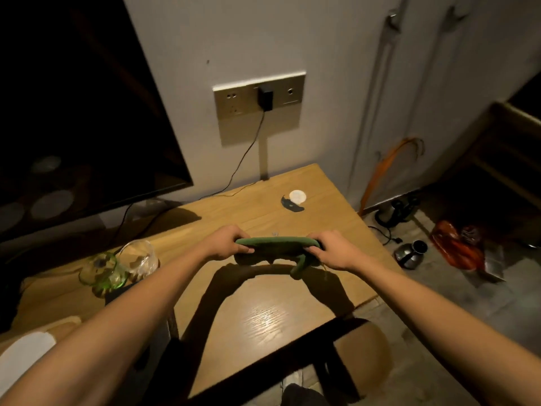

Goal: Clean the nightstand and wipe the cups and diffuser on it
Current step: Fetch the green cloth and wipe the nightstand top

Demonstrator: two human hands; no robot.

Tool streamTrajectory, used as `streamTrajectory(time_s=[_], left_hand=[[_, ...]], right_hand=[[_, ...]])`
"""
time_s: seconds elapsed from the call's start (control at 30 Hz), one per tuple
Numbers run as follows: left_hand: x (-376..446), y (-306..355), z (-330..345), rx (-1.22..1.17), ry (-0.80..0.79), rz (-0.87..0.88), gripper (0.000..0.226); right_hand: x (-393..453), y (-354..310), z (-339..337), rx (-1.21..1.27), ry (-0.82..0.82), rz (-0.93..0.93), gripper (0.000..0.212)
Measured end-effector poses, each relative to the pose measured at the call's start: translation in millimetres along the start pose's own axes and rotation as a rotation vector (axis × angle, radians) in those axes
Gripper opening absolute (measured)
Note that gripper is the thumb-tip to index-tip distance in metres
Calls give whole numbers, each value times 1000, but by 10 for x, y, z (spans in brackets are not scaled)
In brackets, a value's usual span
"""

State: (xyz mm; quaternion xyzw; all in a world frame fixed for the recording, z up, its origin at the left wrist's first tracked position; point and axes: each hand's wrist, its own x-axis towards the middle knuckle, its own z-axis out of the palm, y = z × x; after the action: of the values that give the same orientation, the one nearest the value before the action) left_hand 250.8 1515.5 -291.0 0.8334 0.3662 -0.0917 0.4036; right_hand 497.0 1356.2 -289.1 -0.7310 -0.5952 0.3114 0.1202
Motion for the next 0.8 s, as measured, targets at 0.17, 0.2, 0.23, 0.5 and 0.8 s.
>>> streamTrajectory(time_s=[0.17, 0.2, 0.23, 0.5, 0.8], left_hand=[[-101, 438, -148, 90, -26, 205, 19], [-133, 534, -144, 118, -34, 251, 19], [-151, 637, -132, 149, -47, 298, 19], [-295, 1897, 355, 474, -189, 673, 19], [-1129, 3536, 1972, 657, -437, 1054, 16]], right_hand=[[-736, -109, -200, -47, 227, 137, 16], [-915, -144, -229, -54, 269, 160, 15], [-1104, -175, -255, -59, 301, 185, 16], [-2865, -187, -158, -33, 395, 484, 17], [-5328, -175, 554, 143, 610, 884, 13]])
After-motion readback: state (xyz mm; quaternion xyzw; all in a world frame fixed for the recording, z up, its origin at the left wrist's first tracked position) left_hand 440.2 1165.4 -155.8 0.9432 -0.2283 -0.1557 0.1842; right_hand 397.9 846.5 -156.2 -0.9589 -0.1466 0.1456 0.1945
